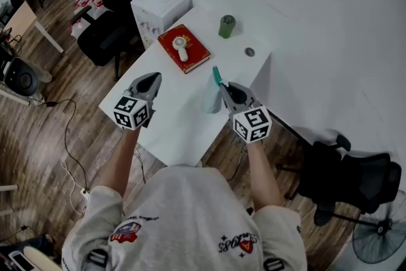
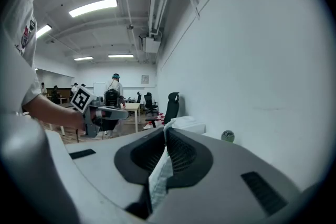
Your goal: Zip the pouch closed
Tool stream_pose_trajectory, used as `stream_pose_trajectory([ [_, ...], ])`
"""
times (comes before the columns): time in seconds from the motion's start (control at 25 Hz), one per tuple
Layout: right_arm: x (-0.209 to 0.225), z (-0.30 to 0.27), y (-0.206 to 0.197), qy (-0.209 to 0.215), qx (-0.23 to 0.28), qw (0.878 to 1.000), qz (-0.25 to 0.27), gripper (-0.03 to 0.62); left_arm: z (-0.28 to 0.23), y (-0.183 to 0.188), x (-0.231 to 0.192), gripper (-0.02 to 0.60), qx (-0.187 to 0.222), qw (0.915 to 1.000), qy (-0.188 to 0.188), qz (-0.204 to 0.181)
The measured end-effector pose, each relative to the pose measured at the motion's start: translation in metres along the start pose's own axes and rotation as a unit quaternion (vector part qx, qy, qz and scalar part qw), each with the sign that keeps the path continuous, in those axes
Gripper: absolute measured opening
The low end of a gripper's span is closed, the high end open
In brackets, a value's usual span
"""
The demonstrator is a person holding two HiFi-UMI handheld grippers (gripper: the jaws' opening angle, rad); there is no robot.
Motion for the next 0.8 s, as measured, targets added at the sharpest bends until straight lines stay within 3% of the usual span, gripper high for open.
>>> stream_pose_trajectory([
  [0.28, 0.015, 0.018, 0.025, -0.076, 0.057, 0.995, 0.02, 0.017, 0.008, 0.01, 0.0, 0.006, 0.02, 0.9998, 0.0, 0.0],
  [0.8, 0.017, 0.027, 0.013, -0.078, 0.055, 0.995, 0.0, 0.014, 0.008, 0.002, -0.005, 0.005, 0.012, 0.9999, -0.002, 0.004],
])
Point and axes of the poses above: the fingertips, and each gripper's own axes: z backward along the fingers, x to its right, y out of its top, the point moved 6 cm from there along z, backward along the fingers, and after that the axes turned 14 degrees about y, right-handed, at the moved point
